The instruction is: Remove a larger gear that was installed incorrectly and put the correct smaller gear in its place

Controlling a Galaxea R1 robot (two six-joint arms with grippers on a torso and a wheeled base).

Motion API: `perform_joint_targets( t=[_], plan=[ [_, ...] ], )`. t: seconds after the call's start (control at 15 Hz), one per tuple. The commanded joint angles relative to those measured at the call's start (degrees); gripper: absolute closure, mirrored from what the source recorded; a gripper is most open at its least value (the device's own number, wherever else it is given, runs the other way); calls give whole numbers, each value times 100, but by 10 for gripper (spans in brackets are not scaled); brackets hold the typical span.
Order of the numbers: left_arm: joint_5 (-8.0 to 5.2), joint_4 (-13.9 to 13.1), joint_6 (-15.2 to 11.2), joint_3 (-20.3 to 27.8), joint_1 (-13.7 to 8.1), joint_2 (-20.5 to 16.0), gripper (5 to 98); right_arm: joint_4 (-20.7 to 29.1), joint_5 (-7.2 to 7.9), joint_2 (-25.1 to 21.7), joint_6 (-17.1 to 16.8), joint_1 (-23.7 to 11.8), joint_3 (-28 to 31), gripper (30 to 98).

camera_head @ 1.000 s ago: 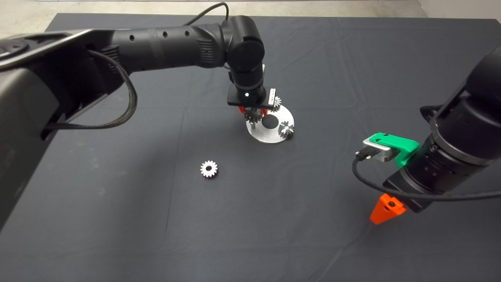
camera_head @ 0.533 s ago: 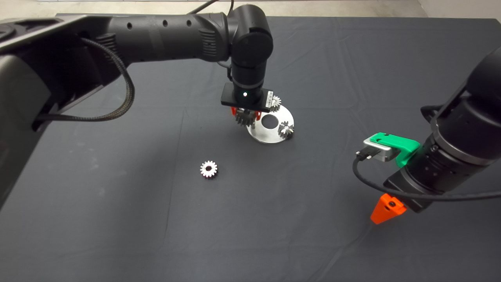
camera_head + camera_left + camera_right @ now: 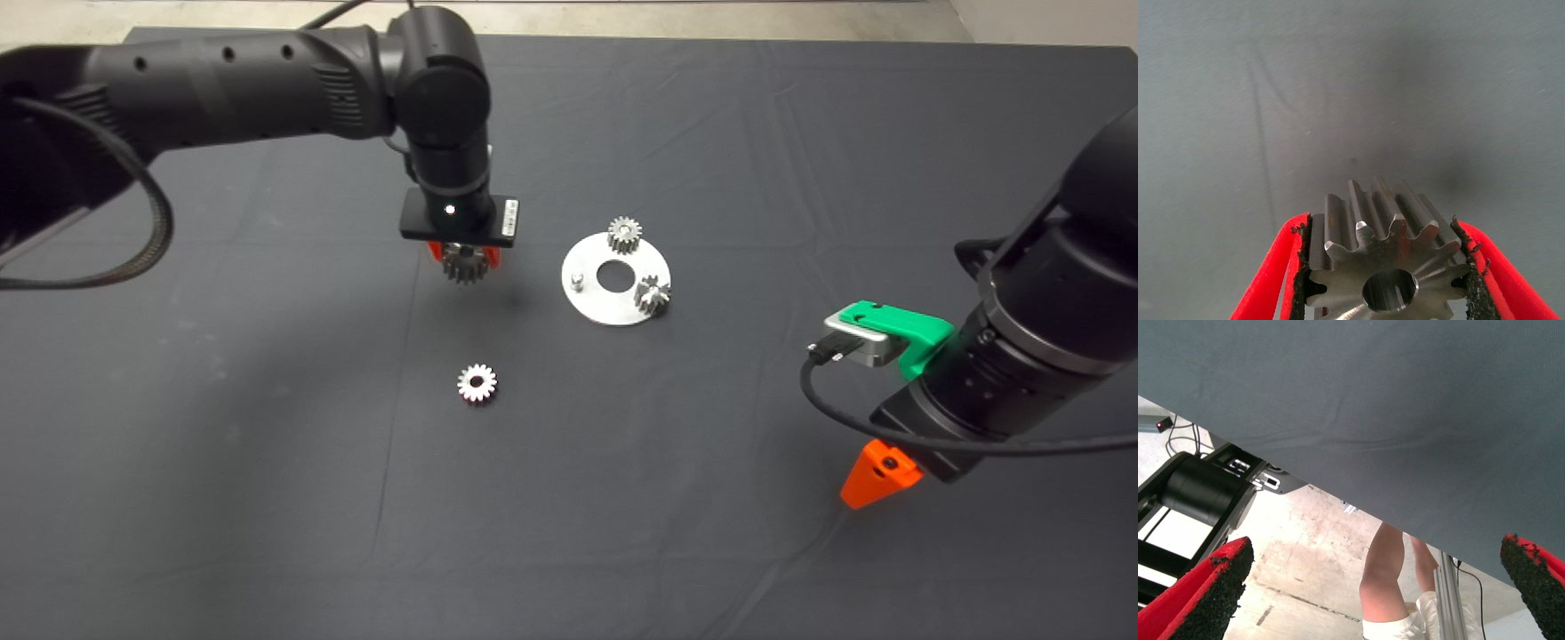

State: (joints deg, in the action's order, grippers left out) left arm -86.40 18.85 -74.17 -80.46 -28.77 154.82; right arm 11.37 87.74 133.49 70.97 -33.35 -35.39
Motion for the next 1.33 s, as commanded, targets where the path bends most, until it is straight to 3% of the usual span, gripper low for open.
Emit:
perform_joint_targets(
  t=[0.0, 0.27, 0.4, 0.6, 1.13, 1.27],
  plan=[
    [655, -21, 25, 390, -9, -442, 598, 40, 613, 7, -13, -143, 42, 308],
    [682, 40, 8, 498, 184, -465, 597, 40, 605, 25, -13, -137, 42, 308],
    [818, 102, 16, 462, 310, -465, 598, 40, 606, 25, -13, -144, 42, 308],
    [818, 226, 25, 427, 503, -456, 598, 49, 613, 7, -13, -137, 42, 308],
    [883, 251, 34, 387, 600, -456, 597, 67, 604, 7, -13, -137, 42, 308],
    [974, 251, 60, 392, 600, -447, 597, 74, 613, 14, -13, -137, 42, 308]
  ],
)
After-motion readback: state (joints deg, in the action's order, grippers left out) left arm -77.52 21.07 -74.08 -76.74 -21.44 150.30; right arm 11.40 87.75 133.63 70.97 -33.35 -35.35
